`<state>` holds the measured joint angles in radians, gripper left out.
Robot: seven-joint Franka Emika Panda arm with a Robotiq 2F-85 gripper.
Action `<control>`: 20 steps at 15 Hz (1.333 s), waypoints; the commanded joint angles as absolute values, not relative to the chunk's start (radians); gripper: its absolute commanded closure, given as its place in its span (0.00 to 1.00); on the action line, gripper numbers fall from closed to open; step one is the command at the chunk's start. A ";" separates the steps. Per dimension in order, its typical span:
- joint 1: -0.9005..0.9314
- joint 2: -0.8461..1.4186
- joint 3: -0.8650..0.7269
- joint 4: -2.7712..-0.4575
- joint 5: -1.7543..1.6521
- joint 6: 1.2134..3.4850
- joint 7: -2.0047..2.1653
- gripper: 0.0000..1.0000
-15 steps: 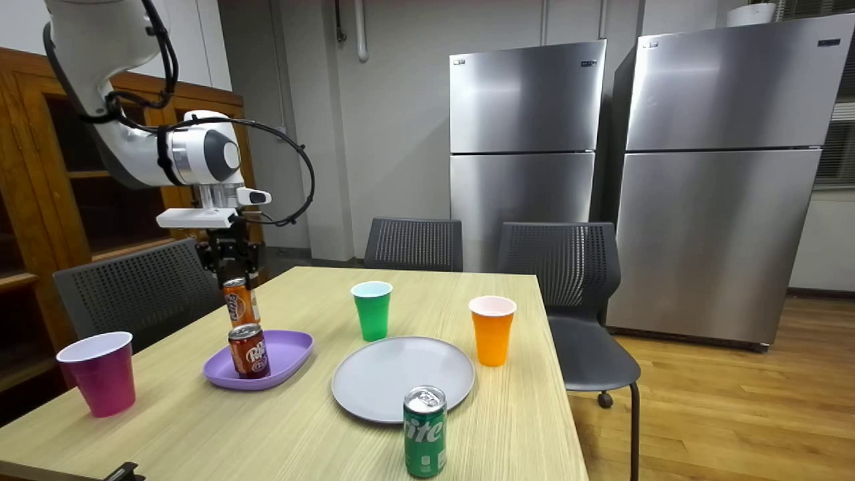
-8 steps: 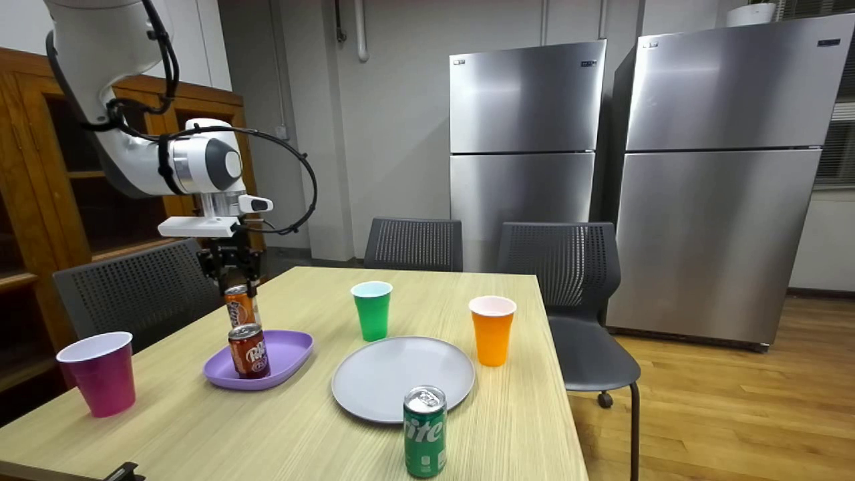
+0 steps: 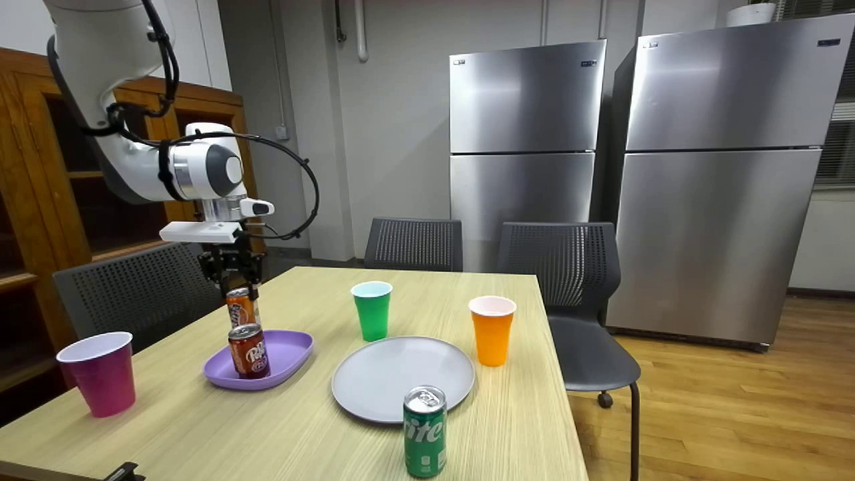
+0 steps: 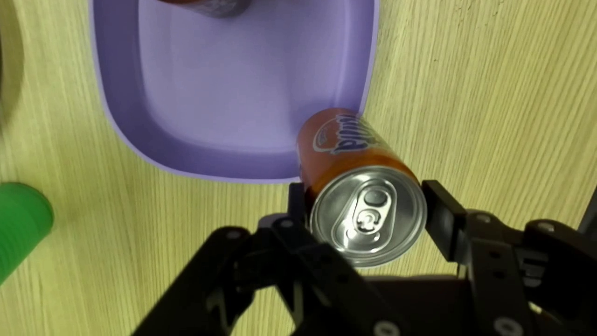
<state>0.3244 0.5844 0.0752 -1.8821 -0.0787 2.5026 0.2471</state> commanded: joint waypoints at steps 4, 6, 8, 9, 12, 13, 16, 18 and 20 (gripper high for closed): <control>0.298 0.505 0.108 -1.980 -0.066 2.556 0.188 0.62; 0.297 0.493 0.112 -1.996 -0.066 2.560 0.177 0.62; 0.295 0.485 0.112 -2.010 -0.065 2.562 0.177 0.62; 0.294 0.480 0.111 -2.019 -0.065 2.562 0.177 0.62; 0.289 0.462 0.102 -2.043 -0.070 2.560 0.183 0.62; 0.283 0.457 0.101 -2.050 -0.068 2.562 0.183 0.62; 0.269 0.456 0.101 -2.058 -0.070 2.560 0.176 0.62; 0.262 0.462 0.100 -2.059 -0.068 2.558 0.177 0.62; 0.255 0.473 0.100 -2.061 -0.066 2.566 0.177 0.62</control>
